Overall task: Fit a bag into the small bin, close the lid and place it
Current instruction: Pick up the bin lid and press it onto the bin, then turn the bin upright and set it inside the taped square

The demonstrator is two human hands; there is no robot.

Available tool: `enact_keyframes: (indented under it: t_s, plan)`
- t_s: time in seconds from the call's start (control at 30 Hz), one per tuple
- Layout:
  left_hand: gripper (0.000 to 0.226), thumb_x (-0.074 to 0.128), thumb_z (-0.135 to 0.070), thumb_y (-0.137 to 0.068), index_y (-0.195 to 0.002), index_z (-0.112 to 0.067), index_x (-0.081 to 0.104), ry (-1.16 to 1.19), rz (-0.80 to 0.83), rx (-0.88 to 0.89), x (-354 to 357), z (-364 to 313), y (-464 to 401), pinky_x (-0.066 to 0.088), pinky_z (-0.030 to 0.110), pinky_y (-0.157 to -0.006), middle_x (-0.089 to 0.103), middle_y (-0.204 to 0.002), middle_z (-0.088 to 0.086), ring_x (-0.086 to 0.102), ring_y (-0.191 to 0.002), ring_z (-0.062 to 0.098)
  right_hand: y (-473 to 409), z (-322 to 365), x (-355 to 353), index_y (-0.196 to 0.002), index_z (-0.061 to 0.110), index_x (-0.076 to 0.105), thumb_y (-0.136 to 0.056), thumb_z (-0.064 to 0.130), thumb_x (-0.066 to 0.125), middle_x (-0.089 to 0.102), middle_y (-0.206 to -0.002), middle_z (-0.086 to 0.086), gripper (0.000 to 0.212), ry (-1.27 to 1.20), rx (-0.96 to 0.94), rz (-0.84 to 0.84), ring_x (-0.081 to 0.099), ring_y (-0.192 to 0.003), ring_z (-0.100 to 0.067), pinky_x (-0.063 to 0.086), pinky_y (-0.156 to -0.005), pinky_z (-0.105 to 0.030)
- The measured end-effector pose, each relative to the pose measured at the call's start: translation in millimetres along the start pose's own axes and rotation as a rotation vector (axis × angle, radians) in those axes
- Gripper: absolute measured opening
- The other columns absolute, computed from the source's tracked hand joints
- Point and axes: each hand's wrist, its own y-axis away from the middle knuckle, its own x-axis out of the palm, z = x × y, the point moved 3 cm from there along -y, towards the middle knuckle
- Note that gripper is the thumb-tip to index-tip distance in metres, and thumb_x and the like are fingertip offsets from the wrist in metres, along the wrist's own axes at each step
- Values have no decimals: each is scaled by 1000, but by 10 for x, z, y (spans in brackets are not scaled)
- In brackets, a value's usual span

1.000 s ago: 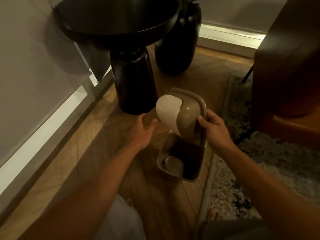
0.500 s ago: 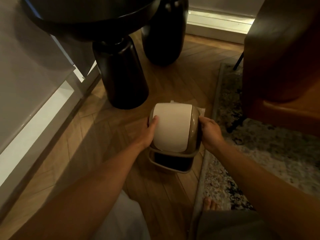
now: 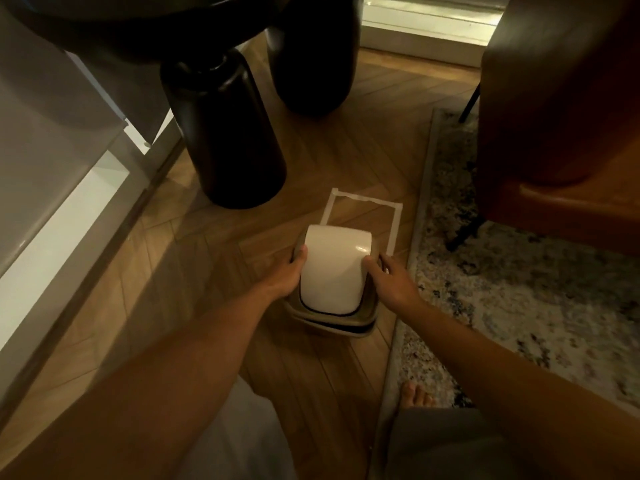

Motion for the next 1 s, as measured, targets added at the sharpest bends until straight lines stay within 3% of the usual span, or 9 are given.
enact_keyframes:
  t_s: [0.23, 0.37, 0.43, 0.5, 0.57, 0.63, 0.73, 0.87, 1.0]
  plan:
    - [72, 33, -66, -95, -155, -28, 28, 5, 129, 25, 11, 70, -19, 38, 42, -111, 38, -158, 3, 40, -142, 28, 8, -99, -29, -166, 25, 22, -106, 45, 53, 35, -166, -1, 71, -119, -1, 113, 40, -149, -23, 35, -100, -23]
    - [85, 49, -65, -89, -156, -19, 24, 13, 132, -27, -8, 180, -89, 44, 46, -109, 37, -159, 4, 46, -138, 28, 48, -239, -22, -164, 33, 27, -104, 46, 56, 44, -161, -1, 68, -219, 26, 145, 49, -138, -19, 45, -110, -34]
    - [90, 55, -66, -85, -154, -16, 26, 25, 138, -48, -27, 233, -128, 46, 46, -107, 39, -158, 5, 47, -136, 28, 74, -280, -14, -162, 36, 30, -105, 41, 56, 52, -152, 0, 63, -265, 29, 171, 55, -131, -20, 54, -99, -34]
    - [92, 57, -70, -80, -153, -21, 30, 31, 152, -66, -54, 269, -145, 54, 46, -95, 42, -155, 3, 52, -130, 27, 107, -279, -12, -162, 36, 30, -106, 36, 56, 56, -143, 0, 61, -287, 27, 180, 58, -124, -19, 56, -84, -22]
    - [87, 58, -69, -80, -152, -27, 32, 32, 164, -74, -68, 281, -139, 59, 41, -74, 45, -152, 2, 56, -117, 24, 112, -302, -7, -161, 36, 32, -105, 36, 59, 58, -144, -2, 63, -299, 35, 174, 60, -122, -19, 55, -79, -20]
    - [86, 59, -68, -81, -152, -29, 31, 22, 164, -74, -67, 278, -138, 59, 38, -66, 46, -151, 2, 56, -108, 21, 124, -318, -3, -160, 36, 35, -103, 37, 62, 58, -146, -3, 63, -318, 41, 149, 61, -122, -19, 56, -81, -23]
    - [87, 61, -70, -78, -151, -32, 32, 16, 154, -88, -65, 283, -130, 61, 40, -68, 50, -146, 5, 59, -101, 19, 145, -357, 16, -160, 38, 36, -102, 39, 63, 57, -147, -2, 64, -350, 65, 118, 61, -120, -18, 57, -89, -33]
    - [99, 62, -78, -65, -151, -40, 31, -5, 176, -101, -70, 320, -108, 62, 44, -72, 50, -145, 3, 60, -107, 22, 191, -415, 45, -161, 40, 32, -101, 42, 64, 52, -153, -2, 68, -351, 68, 101, 55, -135, -26, 51, -108, -51]
    - [110, 63, -82, -54, -151, -43, 30, -4, 208, -103, -99, 353, -107, 63, 44, -69, 48, -148, 5, 59, -112, 24, 228, -422, 78, -160, 41, 34, -101, 42, 64, 53, -154, -3, 67, -322, 34, 93, 55, -137, -26, 51, -108, -53]
